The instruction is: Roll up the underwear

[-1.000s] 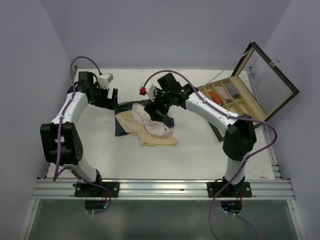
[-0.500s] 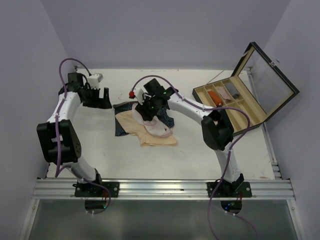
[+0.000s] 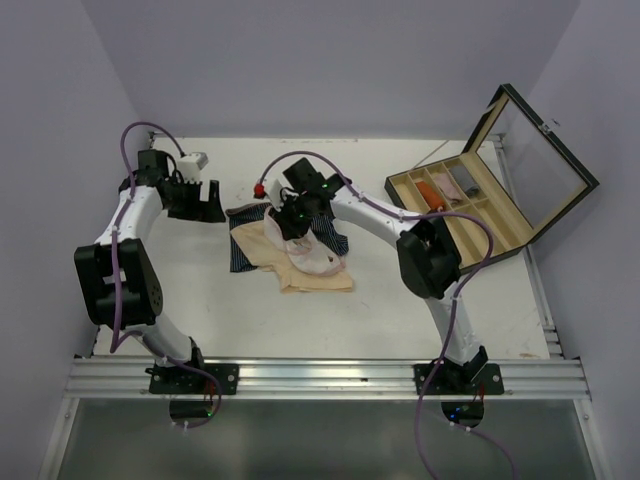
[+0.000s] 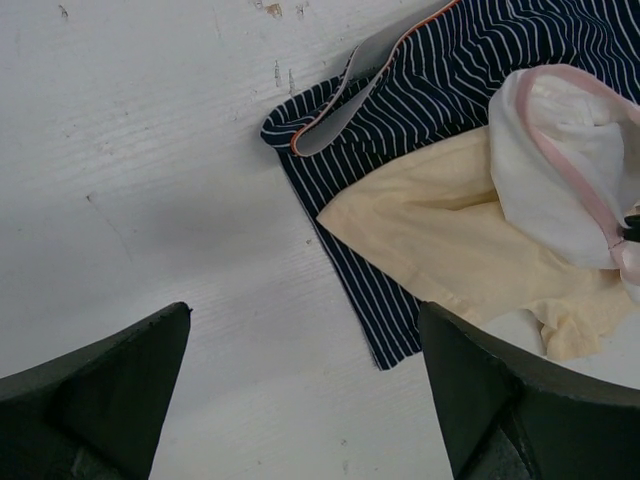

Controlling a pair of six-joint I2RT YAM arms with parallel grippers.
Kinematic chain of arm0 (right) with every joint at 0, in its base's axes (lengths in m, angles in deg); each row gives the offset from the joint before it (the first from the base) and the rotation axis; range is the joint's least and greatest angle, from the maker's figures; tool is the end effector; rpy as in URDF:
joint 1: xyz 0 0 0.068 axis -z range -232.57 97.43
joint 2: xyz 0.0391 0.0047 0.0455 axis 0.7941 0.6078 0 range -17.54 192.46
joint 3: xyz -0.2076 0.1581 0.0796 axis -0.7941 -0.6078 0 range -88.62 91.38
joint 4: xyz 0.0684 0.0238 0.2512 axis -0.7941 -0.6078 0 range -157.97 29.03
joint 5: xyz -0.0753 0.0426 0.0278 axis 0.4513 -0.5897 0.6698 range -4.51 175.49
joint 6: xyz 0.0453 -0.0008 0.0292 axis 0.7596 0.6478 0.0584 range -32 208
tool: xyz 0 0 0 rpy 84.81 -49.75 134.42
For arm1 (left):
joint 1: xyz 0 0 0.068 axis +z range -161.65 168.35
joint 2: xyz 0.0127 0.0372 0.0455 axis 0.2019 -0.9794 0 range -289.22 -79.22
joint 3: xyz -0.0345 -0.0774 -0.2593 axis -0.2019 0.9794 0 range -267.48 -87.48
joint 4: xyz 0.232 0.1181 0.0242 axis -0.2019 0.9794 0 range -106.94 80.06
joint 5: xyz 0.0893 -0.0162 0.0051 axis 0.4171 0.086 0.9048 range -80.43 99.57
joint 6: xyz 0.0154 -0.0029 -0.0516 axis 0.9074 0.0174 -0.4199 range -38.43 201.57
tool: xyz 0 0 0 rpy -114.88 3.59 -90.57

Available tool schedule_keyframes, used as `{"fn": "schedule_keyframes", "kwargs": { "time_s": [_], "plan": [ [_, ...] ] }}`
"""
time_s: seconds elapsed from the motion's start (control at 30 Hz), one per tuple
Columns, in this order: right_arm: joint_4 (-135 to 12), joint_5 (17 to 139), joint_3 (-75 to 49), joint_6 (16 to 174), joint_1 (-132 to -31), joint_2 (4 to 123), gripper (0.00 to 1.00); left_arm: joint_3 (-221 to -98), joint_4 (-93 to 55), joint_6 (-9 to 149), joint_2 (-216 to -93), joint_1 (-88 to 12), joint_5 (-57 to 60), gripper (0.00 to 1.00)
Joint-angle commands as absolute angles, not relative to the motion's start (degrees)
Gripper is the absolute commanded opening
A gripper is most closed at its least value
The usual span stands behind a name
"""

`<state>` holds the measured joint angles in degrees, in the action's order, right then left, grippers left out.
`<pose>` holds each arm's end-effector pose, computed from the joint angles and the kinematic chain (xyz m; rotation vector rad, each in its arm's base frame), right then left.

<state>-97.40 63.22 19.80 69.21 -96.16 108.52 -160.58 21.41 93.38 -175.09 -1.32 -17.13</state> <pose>0.3455 0.3475 0.2233 -1.4501 2.0833 0.6634 0.3444 0.0464 0.2439 0.1869 2.5230 -0.4632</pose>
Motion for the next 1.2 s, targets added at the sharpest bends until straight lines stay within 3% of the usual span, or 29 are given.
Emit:
{"fn": "schedule_keyframes", "kwargs": {
  "time_s": [0.0,0.07,0.27,0.6,0.9,1.17],
  "plan": [
    [-98.5,62.63,21.86,69.89,-96.43,108.23,0.07,-160.34,21.12,95.54,-172.64,-1.19,-19.52,1.0],
    [-99.2,62.81,22.38,69.72,-96.43,107.09,0.0,-160.52,21.2,96.5,-172.29,-1.19,-21.27,1.0],
    [-103.77,60.79,27.83,69.89,-95.29,97.72,0.0,-159.12,20.42,100.2,-169.57,-1.19,-32.41,0.99],
    [-105.44,63.16,18.44,70.41,-88.35,76.87,0.0,-149.45,3.99,86.85,-170.18,-10.93,-41.06,0.65],
    [-107.03,66.42,12.72,70.94,-83.68,67.8,0.0,-148.03,-8.5,77.44,-179.13,-24.82,-34.04,0.54],
    [-107.11,66.15,8.51,70.77,-83.68,68.15,0.0,-156.47,-7.54,74.02,-193.9,-22.12,-23.66,0.48]
  ]
}}
